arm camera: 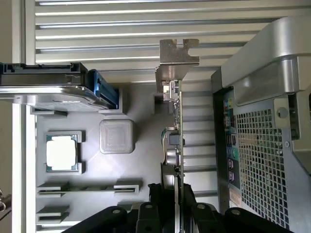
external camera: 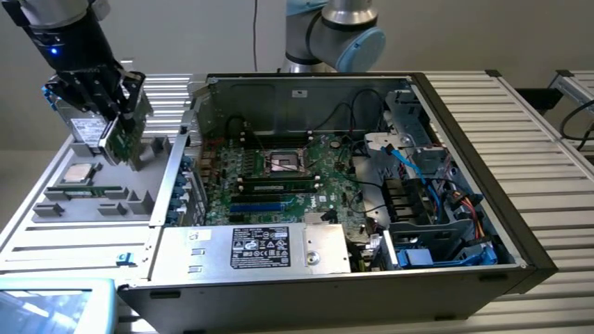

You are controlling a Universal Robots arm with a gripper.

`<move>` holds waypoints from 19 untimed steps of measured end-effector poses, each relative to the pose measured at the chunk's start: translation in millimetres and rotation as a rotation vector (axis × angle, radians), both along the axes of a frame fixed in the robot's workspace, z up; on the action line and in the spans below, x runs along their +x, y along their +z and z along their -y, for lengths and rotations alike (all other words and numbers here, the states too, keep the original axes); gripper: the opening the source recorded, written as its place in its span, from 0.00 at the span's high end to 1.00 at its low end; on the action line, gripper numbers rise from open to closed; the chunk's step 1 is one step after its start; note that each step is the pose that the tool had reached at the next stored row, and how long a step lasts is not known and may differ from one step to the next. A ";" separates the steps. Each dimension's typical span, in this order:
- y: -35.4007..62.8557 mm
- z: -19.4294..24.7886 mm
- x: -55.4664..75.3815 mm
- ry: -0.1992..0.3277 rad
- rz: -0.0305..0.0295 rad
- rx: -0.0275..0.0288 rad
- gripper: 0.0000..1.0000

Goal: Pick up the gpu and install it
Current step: 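Pick up the gpu and move the gpu toward the slot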

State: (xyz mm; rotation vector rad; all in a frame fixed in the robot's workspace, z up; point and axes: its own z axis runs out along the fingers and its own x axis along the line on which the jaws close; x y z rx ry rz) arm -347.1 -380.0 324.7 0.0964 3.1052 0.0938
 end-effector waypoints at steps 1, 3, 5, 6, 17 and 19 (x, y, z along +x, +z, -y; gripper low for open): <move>4.9 0.0 0.0 0.000 -0.0002 -0.0001 0.72; 13.9 0.0 0.0 0.000 -0.0001 0.0000 0.72; 22.9 0.0 0.0 0.000 -0.0005 -0.0002 0.72; 27.4 0.0 0.3 0.000 -0.0008 0.0000 0.72; 77.4 1.3 24.1 -0.002 -0.0057 -0.0001 0.72; 86.2 2.2 32.5 -0.002 -0.0062 0.0000 0.72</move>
